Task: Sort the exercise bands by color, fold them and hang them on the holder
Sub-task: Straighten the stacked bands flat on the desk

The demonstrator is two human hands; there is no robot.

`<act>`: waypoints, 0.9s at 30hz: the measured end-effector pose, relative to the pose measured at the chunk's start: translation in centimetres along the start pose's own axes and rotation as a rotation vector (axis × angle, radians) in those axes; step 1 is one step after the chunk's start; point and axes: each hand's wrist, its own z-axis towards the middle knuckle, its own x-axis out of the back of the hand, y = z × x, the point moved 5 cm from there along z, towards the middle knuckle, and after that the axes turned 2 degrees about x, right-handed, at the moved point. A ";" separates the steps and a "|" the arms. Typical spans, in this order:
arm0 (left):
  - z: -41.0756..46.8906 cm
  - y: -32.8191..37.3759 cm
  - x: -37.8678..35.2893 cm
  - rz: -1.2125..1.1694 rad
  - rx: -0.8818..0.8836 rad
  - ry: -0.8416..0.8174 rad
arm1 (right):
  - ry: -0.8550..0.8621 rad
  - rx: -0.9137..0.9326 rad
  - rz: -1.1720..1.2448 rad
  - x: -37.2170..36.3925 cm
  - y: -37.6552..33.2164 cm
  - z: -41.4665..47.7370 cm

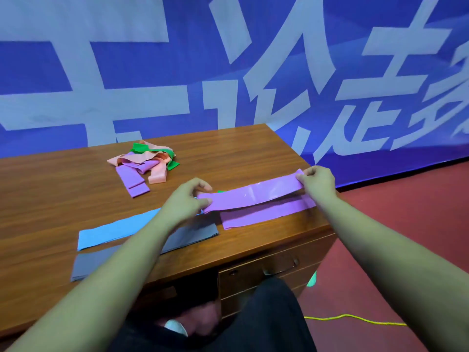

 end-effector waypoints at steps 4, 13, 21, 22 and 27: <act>-0.3 -0.3 -1.9 0.214 -0.016 -0.013 | 0.005 0.045 -0.063 0.3 1.8 -0.4; -0.7 -0.2 -5.5 0.392 -0.054 0.022 | 0.062 0.036 -0.157 1.0 5.5 -0.6; 0.5 -0.9 -7.8 0.562 -0.122 0.023 | 0.051 0.060 -0.160 1.0 6.9 0.0; 0.5 -1.1 -8.1 0.611 -0.148 0.010 | 0.039 0.059 -0.165 0.8 7.1 0.1; 0.5 -1.1 -8.7 0.862 -0.241 0.056 | 0.015 0.071 -0.179 0.1 7.7 0.1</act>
